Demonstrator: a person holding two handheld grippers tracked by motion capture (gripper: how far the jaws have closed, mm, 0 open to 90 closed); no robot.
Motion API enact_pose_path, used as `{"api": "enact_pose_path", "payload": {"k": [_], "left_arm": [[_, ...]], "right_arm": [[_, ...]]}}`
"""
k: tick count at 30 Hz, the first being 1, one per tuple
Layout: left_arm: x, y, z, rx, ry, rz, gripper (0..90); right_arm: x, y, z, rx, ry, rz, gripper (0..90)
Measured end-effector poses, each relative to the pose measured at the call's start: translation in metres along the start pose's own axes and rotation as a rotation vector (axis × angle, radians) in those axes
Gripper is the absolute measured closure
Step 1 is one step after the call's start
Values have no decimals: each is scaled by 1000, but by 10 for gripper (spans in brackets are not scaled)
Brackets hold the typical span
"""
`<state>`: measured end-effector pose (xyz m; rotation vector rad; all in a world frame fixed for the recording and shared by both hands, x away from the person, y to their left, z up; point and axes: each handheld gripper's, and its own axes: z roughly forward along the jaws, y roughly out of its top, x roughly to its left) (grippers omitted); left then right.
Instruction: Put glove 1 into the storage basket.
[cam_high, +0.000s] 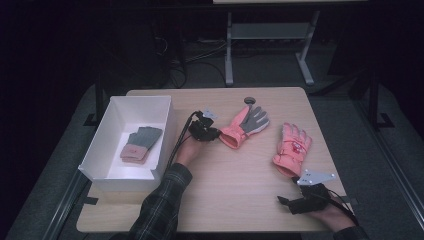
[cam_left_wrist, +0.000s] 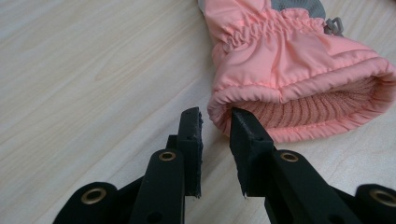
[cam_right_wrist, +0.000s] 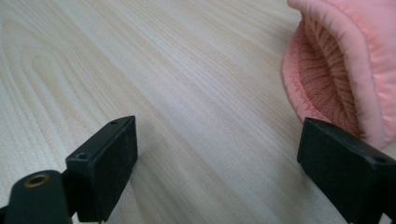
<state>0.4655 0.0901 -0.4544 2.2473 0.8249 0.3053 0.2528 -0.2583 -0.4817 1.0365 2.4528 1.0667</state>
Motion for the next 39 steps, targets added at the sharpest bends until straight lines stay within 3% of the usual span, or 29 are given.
{"api": "enact_pose_path", "payload": {"k": [2,8,13,22,29,37,39], "left_arm": [[0,0,1,-1,-6,-3,732],[1,0,1,11,-41,-36,868],[-4,1,-5,20,-52,-41,884],[-28,-10,-24,42,-98,-1,888],[-46,-26,-42,43,-135,-5,888],[-73,-47,-59,67,-219,10,882],[-83,-50,-62,84,-241,36,881]], "right_arm": [[0,0,0,0,0,0,116],[0,0,0,0,0,0,116],[0,0,0,-2,-1,1,116],[0,0,0,-1,-1,3,117],[0,0,0,0,-2,5,117],[0,0,0,0,-3,5,116],[0,0,0,0,-3,5,116]]}}
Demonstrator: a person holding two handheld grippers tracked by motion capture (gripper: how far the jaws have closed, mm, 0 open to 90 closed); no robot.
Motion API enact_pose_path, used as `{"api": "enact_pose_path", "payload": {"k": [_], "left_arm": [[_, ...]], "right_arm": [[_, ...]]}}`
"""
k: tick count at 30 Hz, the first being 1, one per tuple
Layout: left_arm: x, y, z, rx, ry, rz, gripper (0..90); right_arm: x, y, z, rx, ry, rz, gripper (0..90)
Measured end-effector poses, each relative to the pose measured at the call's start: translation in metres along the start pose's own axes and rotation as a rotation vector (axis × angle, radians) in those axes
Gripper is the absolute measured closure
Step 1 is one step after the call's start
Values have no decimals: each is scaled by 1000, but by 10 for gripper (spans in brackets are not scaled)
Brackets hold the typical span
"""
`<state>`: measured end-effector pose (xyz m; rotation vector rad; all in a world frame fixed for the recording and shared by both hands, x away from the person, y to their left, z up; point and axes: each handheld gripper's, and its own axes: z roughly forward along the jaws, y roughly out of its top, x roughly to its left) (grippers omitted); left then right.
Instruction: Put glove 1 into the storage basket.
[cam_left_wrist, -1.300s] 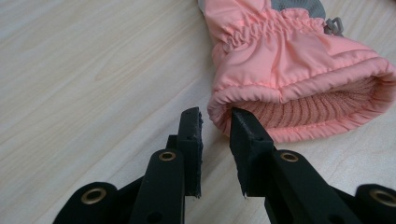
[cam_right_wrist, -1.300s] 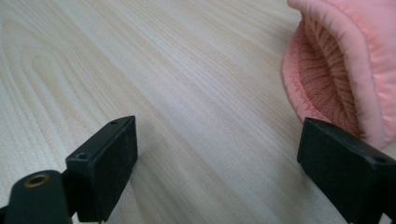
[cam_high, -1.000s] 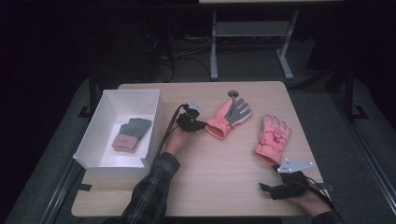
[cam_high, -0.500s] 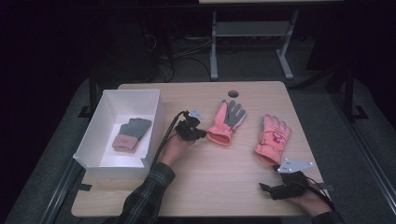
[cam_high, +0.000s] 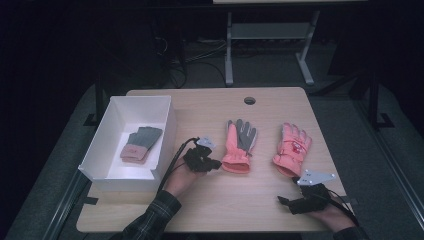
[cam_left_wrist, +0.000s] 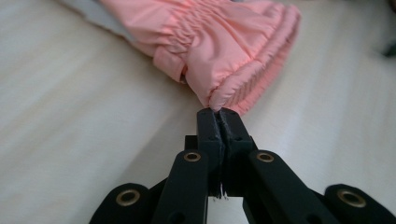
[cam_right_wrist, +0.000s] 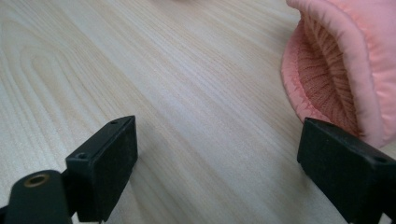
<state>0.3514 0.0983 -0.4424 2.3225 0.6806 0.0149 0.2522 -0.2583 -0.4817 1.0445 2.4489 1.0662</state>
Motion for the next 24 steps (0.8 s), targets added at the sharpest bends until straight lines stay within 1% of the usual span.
{"api": "enact_pose_path", "payload": {"k": [1,2,3,4,5,7,9,10,12,13,16,17,19,20,21,23,24], "left_arm": [[-6,-1,0,-3,-7,5,882],[-9,-3,-1,7,-15,15,883],[-15,-4,-1,2,-25,18,883],[-21,-7,-2,3,-42,28,883],[-25,-8,-1,-2,-54,29,882],[-35,-12,-1,-7,-81,50,869],[-37,-13,-3,-21,-77,53,783],[-37,-13,-5,-29,-77,54,773],[-34,-11,-11,-55,-82,41,763],[-32,-9,-15,-64,-71,45,781],[-23,-3,-23,-97,-31,29,895],[-19,2,-24,-104,-12,24,896],[-13,11,-23,-115,21,30,897],[-11,15,-22,-122,29,31,897],[-6,20,-20,-122,49,46,897],[3,30,-14,-148,71,26,897],[9,35,-12,-149,77,23,897]], "right_arm": [[0,0,0,-1,0,-1,116],[0,0,0,0,0,-1,116],[0,0,0,-1,-1,-1,116],[0,0,0,-1,0,-1,116],[0,0,0,-1,-1,-1,116],[0,0,0,0,0,0,116],[0,0,0,-1,-1,-2,116],[0,0,0,-1,-1,-1,116],[0,0,0,-1,-1,-2,116],[0,0,0,-1,-1,-3,116],[0,0,0,-2,-1,-2,116],[0,0,0,-2,0,-2,116],[0,0,0,-2,-1,-2,116],[0,0,0,-2,-1,-3,116],[0,0,0,-2,-1,-3,116],[0,0,0,-1,-1,-1,116],[0,0,0,-2,-1,-2,116]]}}
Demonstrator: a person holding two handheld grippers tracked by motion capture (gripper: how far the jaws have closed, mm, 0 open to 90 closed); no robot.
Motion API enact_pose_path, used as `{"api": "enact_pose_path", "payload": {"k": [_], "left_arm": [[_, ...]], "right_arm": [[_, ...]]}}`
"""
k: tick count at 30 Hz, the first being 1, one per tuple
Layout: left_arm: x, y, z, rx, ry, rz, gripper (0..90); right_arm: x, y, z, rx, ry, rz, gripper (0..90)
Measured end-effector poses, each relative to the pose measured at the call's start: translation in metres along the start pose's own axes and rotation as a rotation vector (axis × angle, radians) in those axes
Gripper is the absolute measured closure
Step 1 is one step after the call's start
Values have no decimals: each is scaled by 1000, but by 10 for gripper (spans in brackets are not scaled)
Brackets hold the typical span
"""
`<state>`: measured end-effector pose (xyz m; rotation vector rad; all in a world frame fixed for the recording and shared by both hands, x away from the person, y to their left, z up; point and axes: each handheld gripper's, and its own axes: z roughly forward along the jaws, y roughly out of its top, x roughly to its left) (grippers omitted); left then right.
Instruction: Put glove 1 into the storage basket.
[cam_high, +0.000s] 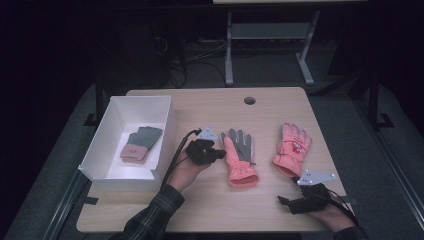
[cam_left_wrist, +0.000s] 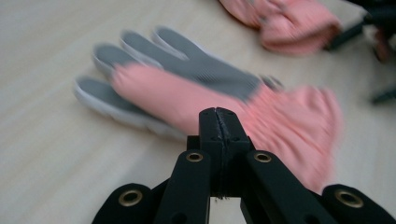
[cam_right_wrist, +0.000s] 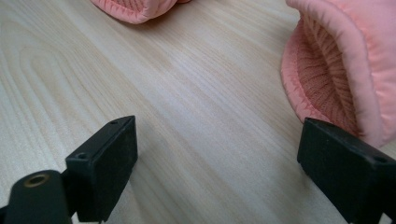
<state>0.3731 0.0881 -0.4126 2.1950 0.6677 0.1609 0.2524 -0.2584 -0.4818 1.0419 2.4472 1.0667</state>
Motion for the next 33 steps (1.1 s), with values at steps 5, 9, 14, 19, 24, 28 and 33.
{"api": "enact_pose_path", "payload": {"k": [5,9,14,19,24,28,33], "left_arm": [[27,18,19,-29,58,-28,896],[47,25,33,-36,79,-53,897],[62,28,52,-23,47,-55,897],[58,24,51,1,27,-34,897],[45,15,43,17,5,-23,897],[32,5,34,49,-10,-1,897],[16,-8,25,75,-24,31,897]], "right_arm": [[0,0,0,0,0,1,116],[0,0,0,-1,2,2,117],[0,0,0,-1,2,2,117],[0,0,0,-3,5,2,119],[-1,0,0,-2,4,0,118],[0,0,0,-1,3,0,118],[0,0,0,-1,3,0,118]]}}
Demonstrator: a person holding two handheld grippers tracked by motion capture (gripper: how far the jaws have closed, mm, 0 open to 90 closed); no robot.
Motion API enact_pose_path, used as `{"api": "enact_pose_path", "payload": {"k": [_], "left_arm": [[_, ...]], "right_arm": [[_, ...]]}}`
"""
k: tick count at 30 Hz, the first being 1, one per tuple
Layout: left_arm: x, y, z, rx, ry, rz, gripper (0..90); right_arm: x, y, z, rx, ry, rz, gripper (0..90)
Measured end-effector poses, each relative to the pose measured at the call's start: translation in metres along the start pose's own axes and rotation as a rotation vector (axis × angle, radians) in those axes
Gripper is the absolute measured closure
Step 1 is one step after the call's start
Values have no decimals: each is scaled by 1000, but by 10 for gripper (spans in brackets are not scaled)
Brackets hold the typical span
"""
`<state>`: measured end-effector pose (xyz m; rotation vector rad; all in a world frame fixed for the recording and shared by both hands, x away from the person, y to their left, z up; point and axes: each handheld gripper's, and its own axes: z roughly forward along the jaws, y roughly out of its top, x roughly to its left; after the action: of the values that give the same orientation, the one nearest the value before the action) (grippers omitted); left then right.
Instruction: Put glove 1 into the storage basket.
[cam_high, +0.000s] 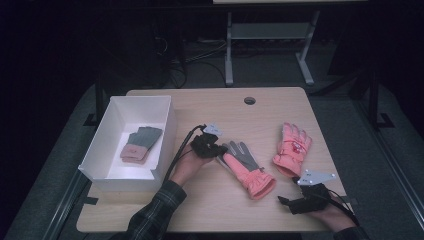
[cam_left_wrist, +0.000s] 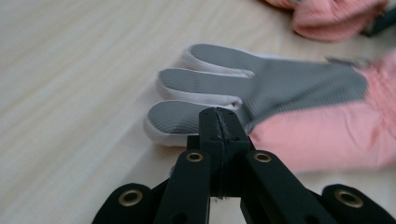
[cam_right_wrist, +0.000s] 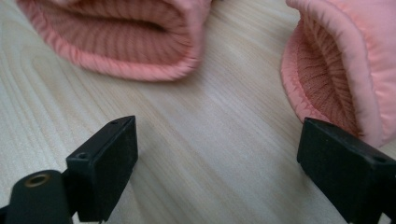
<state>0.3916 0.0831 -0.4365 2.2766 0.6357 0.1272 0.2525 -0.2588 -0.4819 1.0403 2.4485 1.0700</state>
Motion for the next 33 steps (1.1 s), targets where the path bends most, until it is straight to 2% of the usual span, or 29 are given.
{"api": "enact_pose_path", "payload": {"k": [2,5,8,10,13,15,20,24,26,30,32,33], "left_arm": [[-2,-1,-2,-10,1,-9,897],[-1,-1,-15,-55,18,-34,896],[-10,-8,-29,-75,42,-49,866],[-18,-15,-35,-66,62,-29,815],[-33,-31,-40,-65,56,-35,691],[-41,-40,-42,-44,55,-27,603],[-59,-65,-40,17,12,-3,408],[-67,-77,-37,46,25,28,317],[-68,-82,-37,55,33,33,268],[-69,-89,-36,55,40,51,179],[-69,-92,-35,54,37,50,161],[-69,-93,-34,58,50,79,149]], "right_arm": [[0,0,0,0,0,0,118],[0,0,0,-1,0,-1,118],[0,0,0,-1,-1,-1,118],[0,0,0,0,-1,-1,118],[0,0,0,0,-1,-2,118],[0,0,0,0,0,-2,119],[1,0,0,0,-12,7,116],[3,2,-1,15,-18,18,131],[4,4,-1,30,-15,9,143],[5,7,-5,54,-20,-2,232],[5,8,-8,50,-10,17,287],[4,9,-10,44,-9,19,318]]}}
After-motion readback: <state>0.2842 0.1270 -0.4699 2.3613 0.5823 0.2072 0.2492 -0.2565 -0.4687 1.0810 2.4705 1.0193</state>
